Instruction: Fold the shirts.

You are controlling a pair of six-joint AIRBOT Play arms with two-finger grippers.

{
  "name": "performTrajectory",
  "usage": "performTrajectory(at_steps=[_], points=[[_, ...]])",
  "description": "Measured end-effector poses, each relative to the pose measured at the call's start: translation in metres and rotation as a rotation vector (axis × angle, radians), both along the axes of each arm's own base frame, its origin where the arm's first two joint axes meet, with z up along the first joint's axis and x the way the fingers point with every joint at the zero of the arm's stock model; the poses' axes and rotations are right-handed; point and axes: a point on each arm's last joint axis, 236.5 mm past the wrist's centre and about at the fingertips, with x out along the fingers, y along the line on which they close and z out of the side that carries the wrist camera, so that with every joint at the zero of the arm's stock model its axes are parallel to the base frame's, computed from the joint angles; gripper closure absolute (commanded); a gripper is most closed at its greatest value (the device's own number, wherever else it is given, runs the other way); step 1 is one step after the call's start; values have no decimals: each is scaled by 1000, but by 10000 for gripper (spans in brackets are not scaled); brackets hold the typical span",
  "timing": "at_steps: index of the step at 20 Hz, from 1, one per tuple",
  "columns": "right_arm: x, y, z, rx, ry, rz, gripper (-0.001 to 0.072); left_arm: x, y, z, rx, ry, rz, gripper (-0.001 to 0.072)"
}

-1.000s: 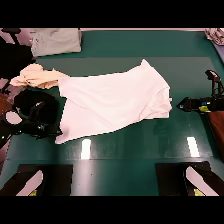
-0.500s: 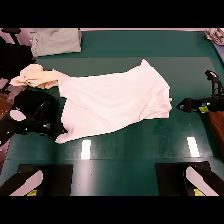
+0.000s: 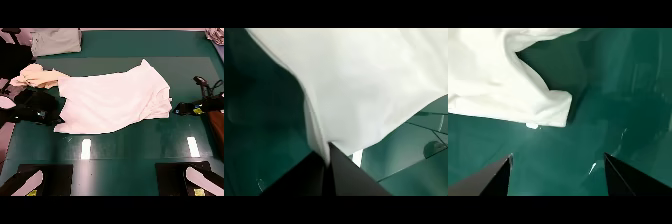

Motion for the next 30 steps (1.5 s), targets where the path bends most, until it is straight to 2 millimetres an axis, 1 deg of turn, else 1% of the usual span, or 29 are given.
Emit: performTrajectory(at_steps=[3,6,7,8,10,11,12,14,16,18,20,22,23,24,25,26,27,29,30], points=[[9,12,-18,57,2,64,67,4,-1,19,-6,-24,9,679],[22,17,-35,90,-15,90,71,6,-2,27,-13,-27,23,680],[26,21,-38,110,-25,93,104,6,-2,29,-17,-26,30,680],[29,26,-39,136,-35,96,196,7,-3,31,-24,-25,37,680],[37,40,-33,190,-75,112,402,8,-7,35,-48,-27,49,680],[41,48,-27,212,-103,125,532,9,-9,37,-59,-29,54,680],[43,55,-19,225,-130,139,692,11,-11,40,-73,-34,61,680],[45,68,2,243,-188,174,694,13,-15,44,-99,-38,69,680],[43,77,28,254,-242,187,696,14,-19,52,-120,-54,83,680],[38,80,60,258,-298,168,697,11,-19,65,-115,-93,97,681],[35,76,99,251,-371,137,697,7,-9,83,-61,-154,128,681],[36,68,149,230,-479,105,697,7,2,116,-12,-258,180,681],[37,66,176,214,-539,103,695,8,7,139,5,-322,208,681],[38,64,205,196,-606,102,696,10,11,169,20,-400,234,681],[38,63,239,170,-682,111,695,10,16,204,37,-487,260,681],[38,62,273,144,-759,119,695,9,21,241,49,-578,288,681],[35,62,311,112,-846,136,695,5,26,282,63,-681,319,681],[25,66,387,47,-1014,174,695,-12,34,362,76,-881,383,682],[17,69,426,12,-1099,194,695,-26,36,402,73,-983,415,682]])
